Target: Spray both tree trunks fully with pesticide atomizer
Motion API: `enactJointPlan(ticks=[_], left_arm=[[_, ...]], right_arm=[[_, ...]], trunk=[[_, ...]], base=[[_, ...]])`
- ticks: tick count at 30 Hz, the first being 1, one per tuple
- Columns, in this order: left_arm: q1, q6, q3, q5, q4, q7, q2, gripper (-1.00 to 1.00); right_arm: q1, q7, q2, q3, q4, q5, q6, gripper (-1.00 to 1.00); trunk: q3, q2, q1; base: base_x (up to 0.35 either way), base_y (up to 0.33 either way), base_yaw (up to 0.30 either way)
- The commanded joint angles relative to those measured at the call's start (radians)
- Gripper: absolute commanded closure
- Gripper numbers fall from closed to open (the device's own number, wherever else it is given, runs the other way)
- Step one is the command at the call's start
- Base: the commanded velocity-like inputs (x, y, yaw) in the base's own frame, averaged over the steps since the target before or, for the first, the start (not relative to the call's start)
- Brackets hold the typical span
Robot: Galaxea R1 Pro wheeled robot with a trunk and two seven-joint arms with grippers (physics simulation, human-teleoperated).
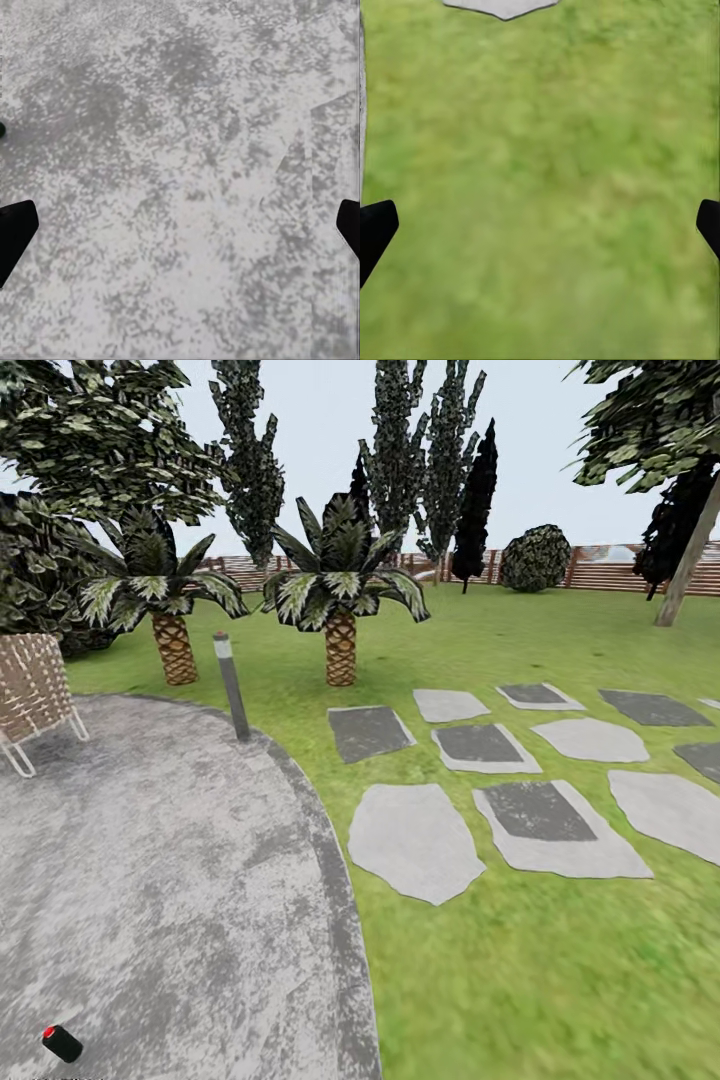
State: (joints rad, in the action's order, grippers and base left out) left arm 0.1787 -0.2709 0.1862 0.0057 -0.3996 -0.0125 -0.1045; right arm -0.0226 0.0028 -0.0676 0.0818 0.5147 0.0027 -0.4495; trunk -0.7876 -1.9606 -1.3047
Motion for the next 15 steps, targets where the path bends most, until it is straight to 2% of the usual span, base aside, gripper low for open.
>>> enactJointPlan(ticks=[1,15], left_arm=[[0.001,-0.004,0.001,0.000,0.001,-0.001,0.000,-1.00],[0.001,-0.004,0.001,0.000,0.001,-0.001,0.000,-1.00]], right_arm=[[0.000,0.000,0.000,0.001,-0.001,0.000,-0.003,-1.00],[0.000,0.000,0.000,0.000,-0.001,0.000,-0.003,-1.00]], trunk=[[-0.001,0.000,0.000],[-0.001,0.000,0.000]], base=[[0.172,-0.244,0.261],[0.172,-0.244,0.276]])
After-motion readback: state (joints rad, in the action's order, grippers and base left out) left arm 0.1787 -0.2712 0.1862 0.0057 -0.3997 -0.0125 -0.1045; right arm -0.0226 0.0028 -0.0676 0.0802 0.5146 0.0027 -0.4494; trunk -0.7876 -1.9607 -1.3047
